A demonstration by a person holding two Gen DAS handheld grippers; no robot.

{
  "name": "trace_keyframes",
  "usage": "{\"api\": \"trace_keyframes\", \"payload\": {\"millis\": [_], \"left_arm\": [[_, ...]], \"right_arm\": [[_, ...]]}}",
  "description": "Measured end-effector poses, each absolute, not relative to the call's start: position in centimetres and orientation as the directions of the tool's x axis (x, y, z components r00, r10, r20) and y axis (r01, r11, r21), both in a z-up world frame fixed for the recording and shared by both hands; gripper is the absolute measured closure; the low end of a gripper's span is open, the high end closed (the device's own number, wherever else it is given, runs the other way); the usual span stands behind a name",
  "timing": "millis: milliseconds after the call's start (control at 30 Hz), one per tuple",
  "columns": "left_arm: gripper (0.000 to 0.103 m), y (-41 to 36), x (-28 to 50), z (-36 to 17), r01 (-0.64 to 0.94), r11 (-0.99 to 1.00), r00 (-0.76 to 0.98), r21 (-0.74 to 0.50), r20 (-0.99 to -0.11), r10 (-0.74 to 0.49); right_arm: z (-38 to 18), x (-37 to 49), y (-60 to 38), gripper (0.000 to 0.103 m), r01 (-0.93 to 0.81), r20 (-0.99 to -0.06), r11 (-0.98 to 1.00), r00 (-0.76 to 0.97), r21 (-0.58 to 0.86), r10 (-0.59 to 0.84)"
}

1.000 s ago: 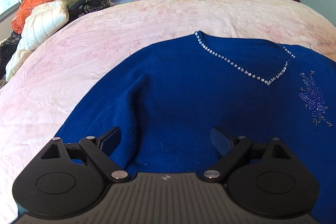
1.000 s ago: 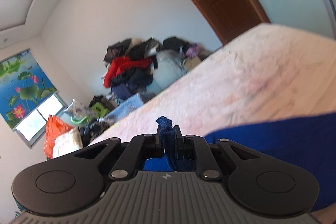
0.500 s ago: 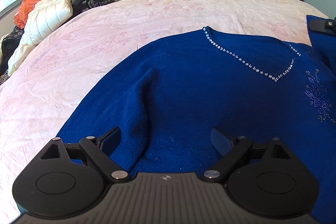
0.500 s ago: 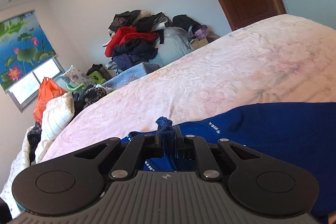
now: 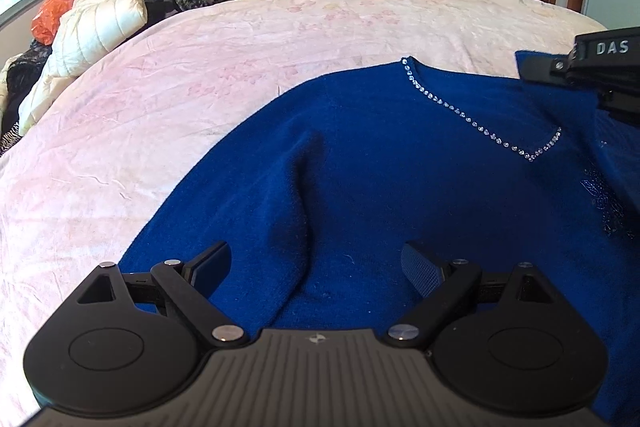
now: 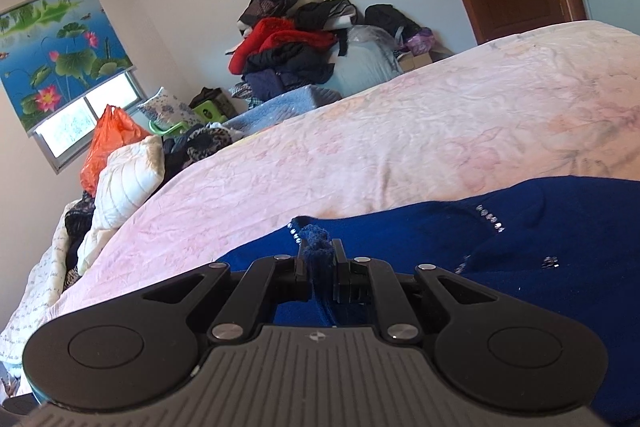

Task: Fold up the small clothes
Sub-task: 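Open the right gripper to release the sleeve on the sweater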

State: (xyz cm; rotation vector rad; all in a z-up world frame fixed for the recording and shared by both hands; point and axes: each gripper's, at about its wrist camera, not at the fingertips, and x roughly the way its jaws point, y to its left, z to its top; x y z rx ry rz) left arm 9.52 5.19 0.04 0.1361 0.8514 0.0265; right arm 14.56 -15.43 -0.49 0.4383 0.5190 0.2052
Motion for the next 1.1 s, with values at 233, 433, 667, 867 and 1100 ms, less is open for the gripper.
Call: {"api": "trace_keyframes", "payload": {"millis": [233,433,667,867,1100], "left_arm": [[0.010,5.6,9.2,0.1,0.019,0.989,0.663,0.146,-0.742,0.097],[0.010,6.6,8.8,0.0,-0.001,0.985,0.663,0.173,-0.737,0.131],[0.010,8.6,8.7,-0.4,-0.050,0.986,0.642,0.160,-0.751,0.155],[0.010,9.2,8.8,-0.9,-0.056,0.987,0.626,0.151,-0.765,0.152],[0.010,9.2,8.8,-1.2,-0.055,0.987,0.618,0.150,-0.771,0.151]], "right_arm": [[-0.8,15.6,-13.1,0.088,-0.118,-0.455,0.890,0.825,0.440,0.335],[-1.0,16.5,-10.5,0.088,-0.176,-0.462,0.875,0.793,0.450,0.397],[-1.6,17.6,-7.1,0.088,-0.220,-0.487,0.866,0.752,0.449,0.444],[-2.0,18.3,-5.3,0.088,-0.240,-0.503,0.865,0.733,0.440,0.459],[-2.3,18.9,-4.3,0.088,-0.246,-0.519,0.868,0.720,0.431,0.461]]}}
